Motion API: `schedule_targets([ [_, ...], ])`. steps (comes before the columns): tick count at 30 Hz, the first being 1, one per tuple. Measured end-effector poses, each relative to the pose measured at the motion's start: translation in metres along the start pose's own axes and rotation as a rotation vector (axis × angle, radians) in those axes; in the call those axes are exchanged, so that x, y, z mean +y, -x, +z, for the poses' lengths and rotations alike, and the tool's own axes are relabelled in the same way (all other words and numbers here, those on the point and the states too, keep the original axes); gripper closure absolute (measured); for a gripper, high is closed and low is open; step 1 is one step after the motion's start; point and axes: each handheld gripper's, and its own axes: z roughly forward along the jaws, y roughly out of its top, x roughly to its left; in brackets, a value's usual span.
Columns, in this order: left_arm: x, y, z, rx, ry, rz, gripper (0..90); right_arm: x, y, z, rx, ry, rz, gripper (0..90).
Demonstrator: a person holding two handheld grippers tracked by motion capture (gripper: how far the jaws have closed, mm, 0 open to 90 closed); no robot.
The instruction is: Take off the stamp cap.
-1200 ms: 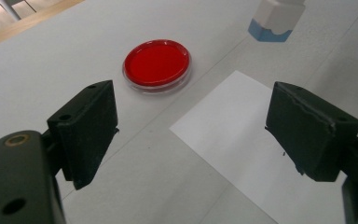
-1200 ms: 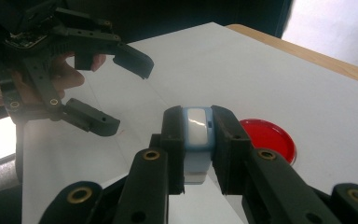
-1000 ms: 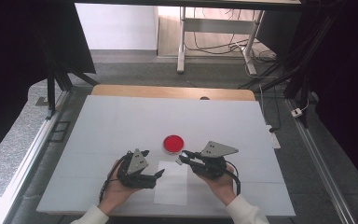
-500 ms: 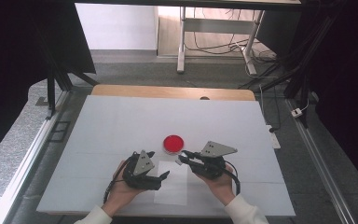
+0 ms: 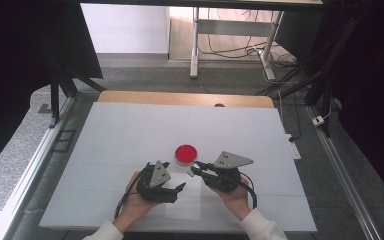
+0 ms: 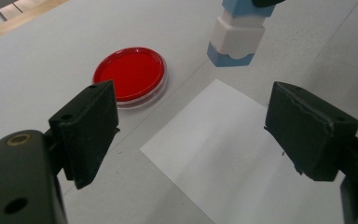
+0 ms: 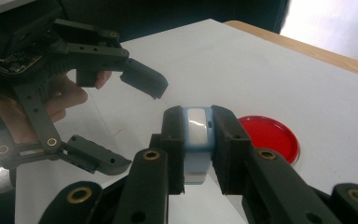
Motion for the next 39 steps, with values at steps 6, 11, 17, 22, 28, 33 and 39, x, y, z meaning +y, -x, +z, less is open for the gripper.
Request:
schedule_targets([
  [6,0.003,0.0,0.002,-0.002,0.001,-0.008,17.8,0.001,0.0,-0.001,-0.007,0.003,0.001,75.2],
  [11,0.009,0.0,0.008,-0.007,0.003,-0.009,18.1,0.001,0.0,-0.001,-0.005,0.01,0.005,75.2],
  [17,0.011,0.002,0.013,-0.009,0.005,-0.007,18.0,0.001,0.0,0.001,-0.004,0.01,0.005,75.2],
  [22,0.012,0.002,0.016,-0.009,0.016,-0.004,19.0,0.001,0.0,0.001,-0.008,0.018,0.007,75.1],
  [28,0.016,0.008,0.023,-0.024,0.022,0.018,20.8,0.0,-0.001,0.002,-0.007,0.011,0.012,75.1],
  [33,0.016,0.011,0.026,-0.024,0.019,0.035,22.4,-0.002,-0.001,0.003,-0.014,0.008,0.019,75.1],
  [39,0.016,0.012,0.028,-0.016,0.019,0.034,25.3,-0.002,-0.001,0.003,-0.02,0.018,0.03,75.1],
])
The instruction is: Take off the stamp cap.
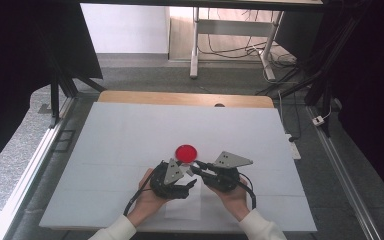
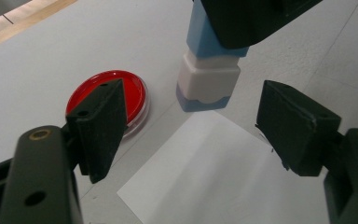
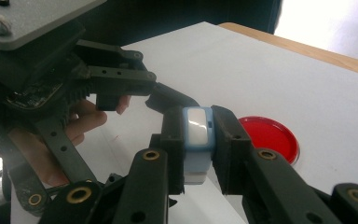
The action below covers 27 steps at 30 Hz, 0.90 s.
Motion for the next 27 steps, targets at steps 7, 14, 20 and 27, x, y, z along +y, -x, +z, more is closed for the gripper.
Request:
schedule_targets([
  [7,-0.0007,0.0004,0.0019,0.003,-0.005,0.006,29.9,-0.0003,-0.0006,0.0016,0.002,-0.001,-0.001,75.1],
  [14,-0.0014,0.0003,0.0039,0.007,-0.008,0.011,34.9,-0.0002,-0.0011,0.0017,0.004,0.005,0.005,75.1],
  [20,-0.0019,0.0002,0.005,0.01,-0.012,0.017,43.7,-0.0002,-0.0005,0.0015,0.007,0.011,0.021,75.0],
  [27,-0.0022,0.0021,0.0061,0.013,-0.018,0.035,48.3,-0.0008,0.0003,0.0017,0.007,0.012,0.03,75.1],
])
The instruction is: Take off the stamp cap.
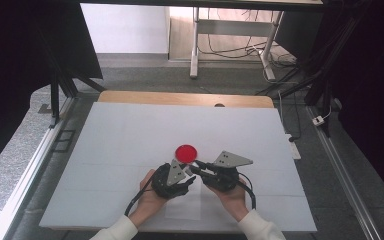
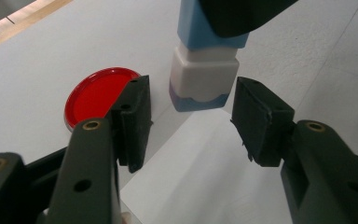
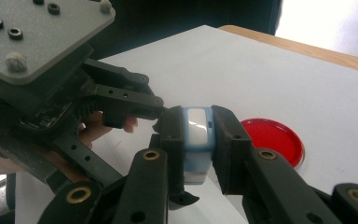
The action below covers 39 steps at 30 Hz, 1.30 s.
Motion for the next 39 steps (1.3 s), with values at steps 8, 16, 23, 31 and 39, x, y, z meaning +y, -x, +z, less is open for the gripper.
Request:
schedule_targets([
  [8,-0.0003,0.0005,0.0003,0.0,0.0,0.005,54.7,-0.0011,0.0003,0.0008,-0.004,0.0,0.006,75.1],
  [16,-0.0005,0.0013,0.0002,0.003,0.002,0.014,59.9,-0.0017,0.0013,0.0007,-0.013,0.002,0.012,75.0],
  [23,-0.0006,0.0018,0.0006,0.007,-0.004,0.021,62.0,-0.0022,0.0029,0.0,-0.012,0.012,0.031,75.1],
  [31,-0.0009,0.0015,0.0017,0.011,-0.009,0.018,62.3,-0.0025,0.0026,0.0006,-0.013,0.017,0.033,75.1],
  [39,-0.0012,0.0016,0.0022,0.009,-0.018,0.025,64.4,-0.0033,0.0011,0.0016,-0.018,0.015,0.031,75.1],
])
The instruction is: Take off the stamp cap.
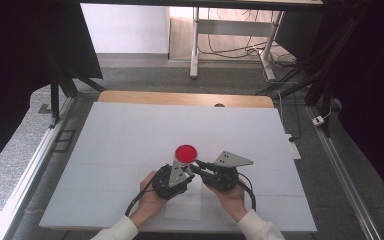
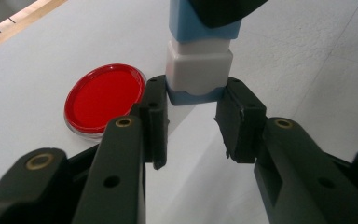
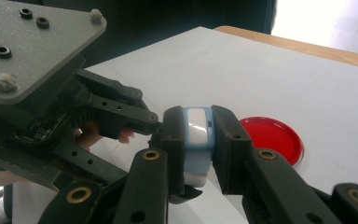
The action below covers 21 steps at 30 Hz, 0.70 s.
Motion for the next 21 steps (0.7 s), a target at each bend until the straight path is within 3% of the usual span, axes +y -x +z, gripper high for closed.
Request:
schedule_targets([
  [21,-0.0017,0.0012,0.001,0.016,-0.004,0.028,65.4,-0.0019,-0.0022,0.0006,-0.015,-0.002,-0.014,75.4],
])
